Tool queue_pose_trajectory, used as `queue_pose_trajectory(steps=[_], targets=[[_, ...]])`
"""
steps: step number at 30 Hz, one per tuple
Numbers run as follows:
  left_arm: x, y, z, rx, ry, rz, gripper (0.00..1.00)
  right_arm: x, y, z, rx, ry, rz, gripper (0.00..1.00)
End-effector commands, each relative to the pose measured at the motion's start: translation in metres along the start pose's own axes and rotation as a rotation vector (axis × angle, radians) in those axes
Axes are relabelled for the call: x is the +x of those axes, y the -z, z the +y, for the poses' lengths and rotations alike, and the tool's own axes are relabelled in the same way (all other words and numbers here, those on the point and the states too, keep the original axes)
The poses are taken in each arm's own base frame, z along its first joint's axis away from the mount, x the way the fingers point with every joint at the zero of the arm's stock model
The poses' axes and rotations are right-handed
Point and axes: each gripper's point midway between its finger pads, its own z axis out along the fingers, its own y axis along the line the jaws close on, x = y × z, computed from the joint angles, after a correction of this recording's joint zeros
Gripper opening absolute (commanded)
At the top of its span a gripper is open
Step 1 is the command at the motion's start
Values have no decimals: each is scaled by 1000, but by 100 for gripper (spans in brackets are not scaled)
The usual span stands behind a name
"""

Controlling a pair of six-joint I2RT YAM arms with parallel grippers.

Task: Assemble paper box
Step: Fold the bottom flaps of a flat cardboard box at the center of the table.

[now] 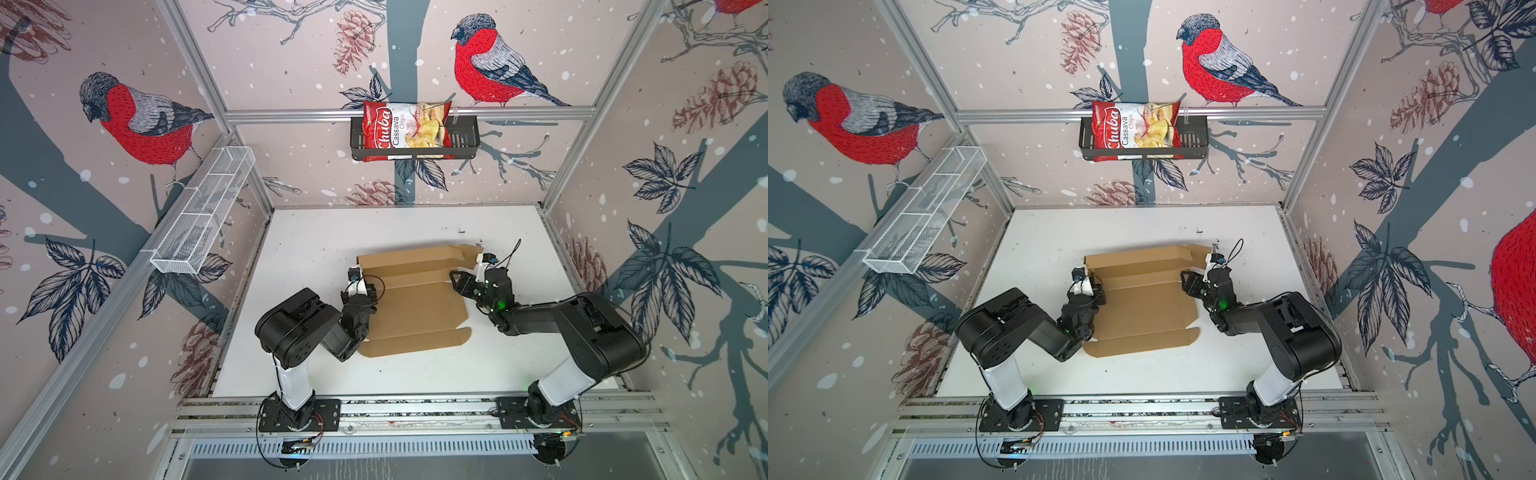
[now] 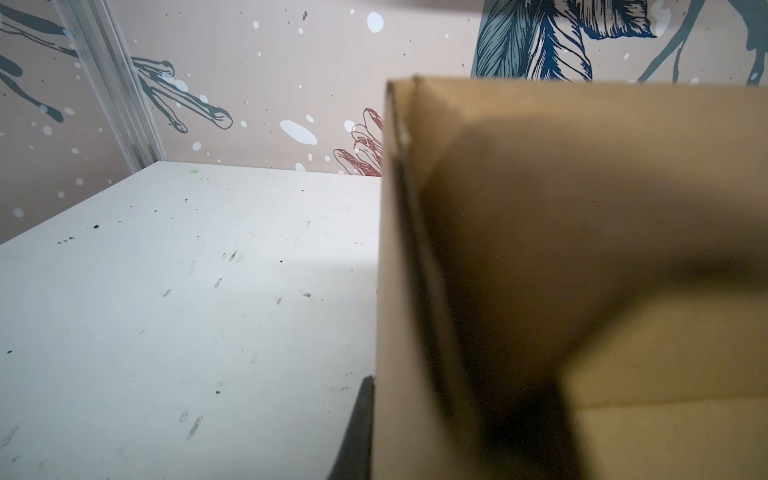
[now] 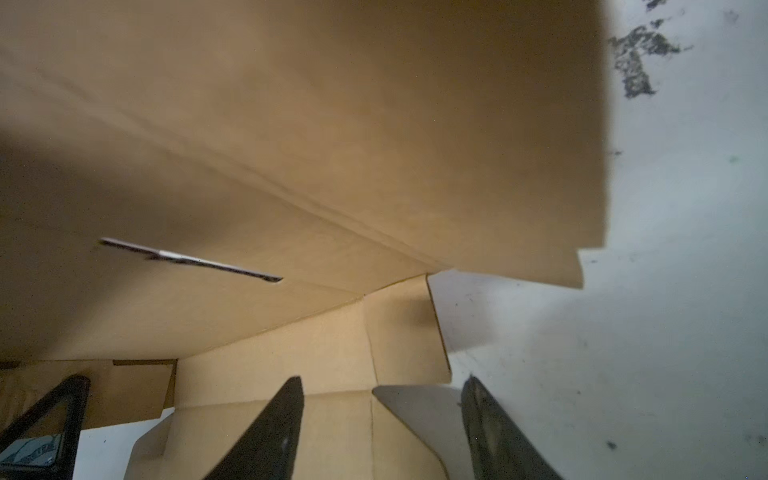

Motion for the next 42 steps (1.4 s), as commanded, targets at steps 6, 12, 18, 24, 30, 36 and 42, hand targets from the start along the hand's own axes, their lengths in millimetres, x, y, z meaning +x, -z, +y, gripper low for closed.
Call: queue_pose_trajectory(steps=[6,12,18,24,30,36,42], targets=[[3,-1,-7,27,32,92,6,-18,-21,19,-81,-36,-72,58],[4,-1,-4,17,22,89,5,-2,-28,22,-77,17,-25,46],[4,-4,-4,7,12,92,5,9,-28,31,31,223,-11,45],[3,-3,-6,13,12,93,5,24,-29,34,54,310,13,46],[4,-2,-4,11,9,99,5,35,-30,54,32,435,37,49],[11,-2,1,-5,-2,106,4,31,-9,66,-26,452,36,59],[12,-1,6,29,-57,91,4,12,38,60,-107,421,160,65]])
